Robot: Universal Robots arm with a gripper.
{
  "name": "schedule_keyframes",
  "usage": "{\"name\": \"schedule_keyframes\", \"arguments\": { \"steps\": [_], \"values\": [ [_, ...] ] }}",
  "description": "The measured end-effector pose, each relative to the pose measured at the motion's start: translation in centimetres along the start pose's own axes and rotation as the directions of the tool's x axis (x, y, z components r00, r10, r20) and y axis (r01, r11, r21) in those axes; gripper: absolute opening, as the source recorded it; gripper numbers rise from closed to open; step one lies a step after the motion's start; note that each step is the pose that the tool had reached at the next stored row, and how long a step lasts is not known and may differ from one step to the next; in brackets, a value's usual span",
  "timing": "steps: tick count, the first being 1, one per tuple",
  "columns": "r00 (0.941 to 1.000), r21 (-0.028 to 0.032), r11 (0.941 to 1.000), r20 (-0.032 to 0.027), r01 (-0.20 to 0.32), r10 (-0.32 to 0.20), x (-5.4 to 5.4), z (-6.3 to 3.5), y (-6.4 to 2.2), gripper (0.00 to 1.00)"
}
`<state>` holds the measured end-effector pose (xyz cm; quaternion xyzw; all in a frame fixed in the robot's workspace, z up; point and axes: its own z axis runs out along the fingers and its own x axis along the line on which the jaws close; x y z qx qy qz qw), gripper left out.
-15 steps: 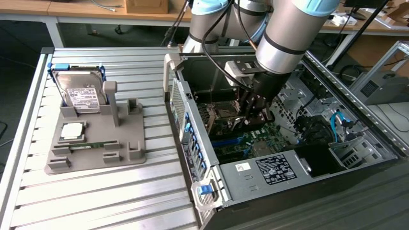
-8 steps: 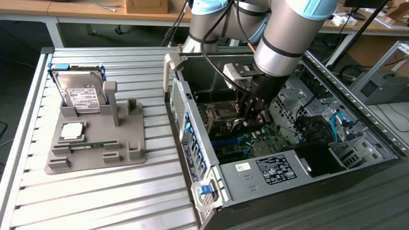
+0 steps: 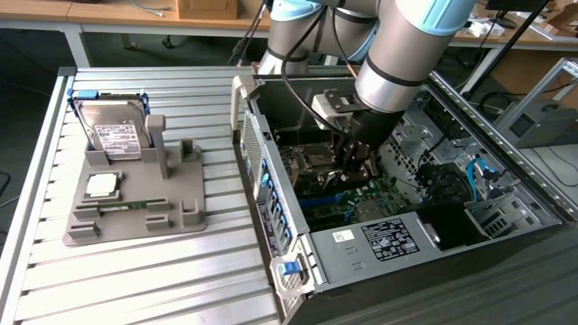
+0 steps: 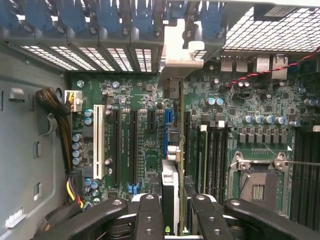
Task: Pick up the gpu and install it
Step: 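Insert the gpu into the slot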
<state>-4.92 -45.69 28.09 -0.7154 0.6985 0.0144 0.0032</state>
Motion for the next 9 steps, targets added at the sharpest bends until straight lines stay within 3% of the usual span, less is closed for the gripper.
{"name": "schedule_keyframes", "arguments": {
  "steps": [9],
  "values": [
    [1.0000,0.0000,1.0000,0.0000,0.000,0.000,0.09,0.44,0.76,0.27]
  ]
}}
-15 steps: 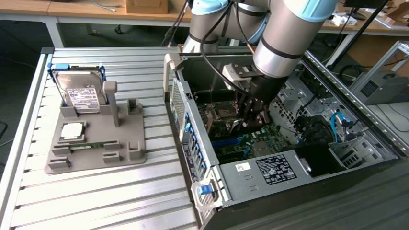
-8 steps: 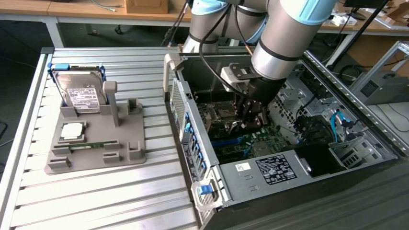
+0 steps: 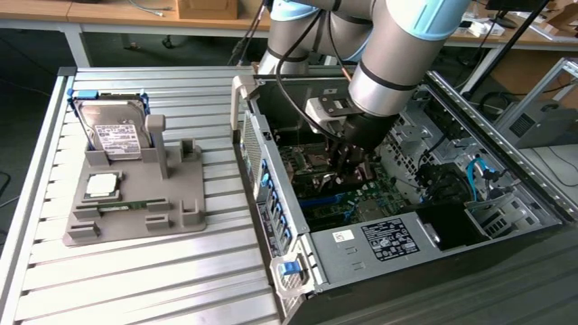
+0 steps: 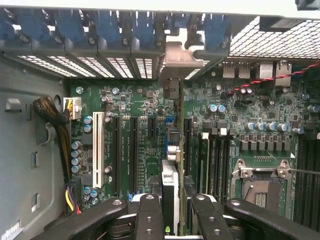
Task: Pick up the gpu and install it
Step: 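Insert the gpu into the slot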
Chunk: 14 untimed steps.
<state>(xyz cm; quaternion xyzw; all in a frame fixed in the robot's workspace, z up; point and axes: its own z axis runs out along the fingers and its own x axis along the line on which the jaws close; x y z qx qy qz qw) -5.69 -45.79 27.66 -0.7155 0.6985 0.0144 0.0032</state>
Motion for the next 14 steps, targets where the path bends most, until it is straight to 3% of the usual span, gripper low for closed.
{"name": "schedule_keyframes", "arguments": {
  "steps": [14],
  "values": [
    [1.0000,0.0000,1.0000,-0.0003,0.000,0.000,0.35,0.14,0.43,0.27]
  ]
}}
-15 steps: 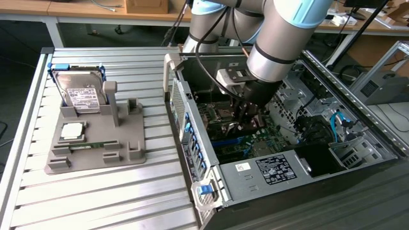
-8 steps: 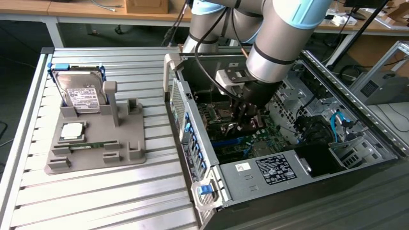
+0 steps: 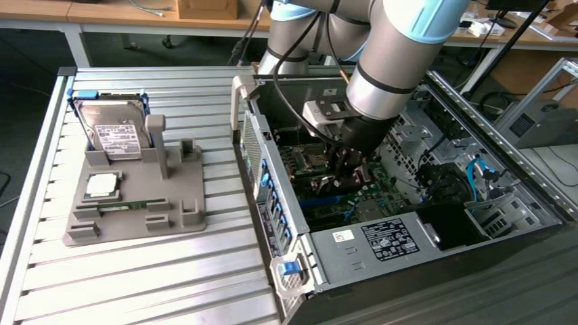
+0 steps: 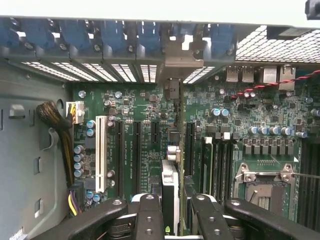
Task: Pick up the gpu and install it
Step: 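Insert the gpu into the slot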
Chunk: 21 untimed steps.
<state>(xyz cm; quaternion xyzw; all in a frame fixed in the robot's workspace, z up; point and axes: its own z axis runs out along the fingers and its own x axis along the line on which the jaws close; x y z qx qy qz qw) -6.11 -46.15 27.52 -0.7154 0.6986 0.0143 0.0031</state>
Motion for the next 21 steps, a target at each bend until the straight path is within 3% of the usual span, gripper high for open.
{"name": "schedule_keyframes", "arguments": {
  "steps": [14,18,21],
  "values": [
    [0.9997,0.0004,0.9997,-0.0003,-0.024,0.024,-0.22,0.28,0.38,0.27],
    [0.9996,0.0005,0.9997,-0.0136,-0.024,0.024,-0.26,0.31,0.39,0.27],
    [0.9996,0.0006,0.9997,-0.0148,-0.025,0.025,-0.48,0.32,0.39,0.27]
  ]
}}
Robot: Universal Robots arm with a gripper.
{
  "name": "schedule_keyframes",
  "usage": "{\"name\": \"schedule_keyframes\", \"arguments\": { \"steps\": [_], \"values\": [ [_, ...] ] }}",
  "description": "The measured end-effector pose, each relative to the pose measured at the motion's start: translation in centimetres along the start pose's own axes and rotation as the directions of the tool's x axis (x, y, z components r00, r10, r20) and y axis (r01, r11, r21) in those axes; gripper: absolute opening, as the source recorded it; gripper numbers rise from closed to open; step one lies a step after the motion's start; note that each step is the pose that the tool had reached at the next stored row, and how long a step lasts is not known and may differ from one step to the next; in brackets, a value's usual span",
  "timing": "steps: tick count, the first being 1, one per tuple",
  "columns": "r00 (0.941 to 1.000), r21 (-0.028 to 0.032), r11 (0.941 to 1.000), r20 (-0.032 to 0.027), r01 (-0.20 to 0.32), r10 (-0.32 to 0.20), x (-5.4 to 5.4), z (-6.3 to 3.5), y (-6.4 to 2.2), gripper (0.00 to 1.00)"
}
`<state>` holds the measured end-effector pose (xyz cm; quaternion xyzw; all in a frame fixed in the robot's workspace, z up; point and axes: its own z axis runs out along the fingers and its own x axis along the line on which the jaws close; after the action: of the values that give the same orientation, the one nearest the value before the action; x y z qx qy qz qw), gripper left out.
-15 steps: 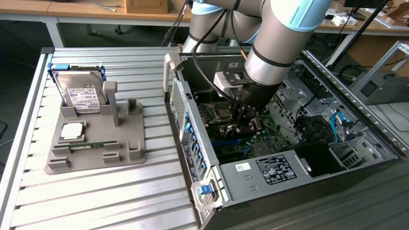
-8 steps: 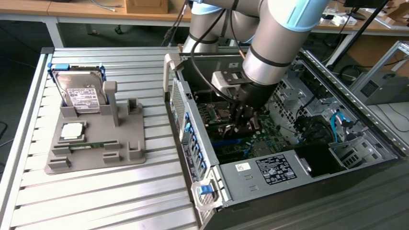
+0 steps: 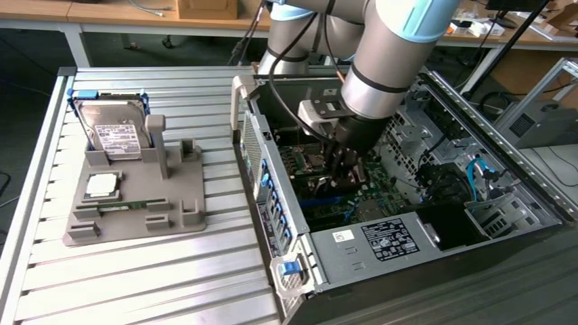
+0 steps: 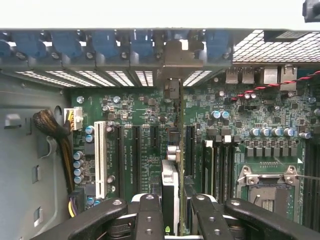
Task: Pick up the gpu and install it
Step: 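Insert the gpu into the slot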
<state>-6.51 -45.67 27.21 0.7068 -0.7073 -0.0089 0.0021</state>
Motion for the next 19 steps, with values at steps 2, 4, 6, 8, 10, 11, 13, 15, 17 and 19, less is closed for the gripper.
{"name": "schedule_keyframes", "arguments": {
  "steps": [2,4,6,8,10,11,13,15,17,19],
  "values": [
    [1.0000,0.0000,1.0000,-0.0001,-0.001,0.001,-0.30,0.01,0.00,0.27],
    [1.0000,0.0001,1.0000,0.0000,-0.001,0.001,-0.37,0.02,0.01,0.27],
    [1.0000,0.0001,1.0000,-0.0004,-0.001,0.001,-0.37,0.05,0.16,0.27],
    [1.0000,0.0001,1.0000,-0.0004,-0.001,0.001,-0.33,0.05,0.30,0.27],
    [1.0000,0.0001,1.0000,-0.0005,-0.001,0.001,-0.32,0.06,0.35,0.27],
    [1.0000,0.0000,1.0000,-0.0007,-0.001,0.001,-0.30,0.08,0.36,0.27],
    [1.0000,0.0000,1.0000,-0.0009,-0.001,0.001,-0.27,0.17,0.37,0.27],
    [1.0000,-0.0001,1.0000,-0.0011,-0.002,0.002,-0.24,0.26,0.38,0.27],
    [1.0000,0.0000,1.0000,-0.0010,-0.002,0.002,-0.22,0.32,0.37,0.27],
    [1.0000,0.0001,1.0000,-0.0008,-0.002,0.002,-0.16,0.36,0.37,0.27]
  ]
}}
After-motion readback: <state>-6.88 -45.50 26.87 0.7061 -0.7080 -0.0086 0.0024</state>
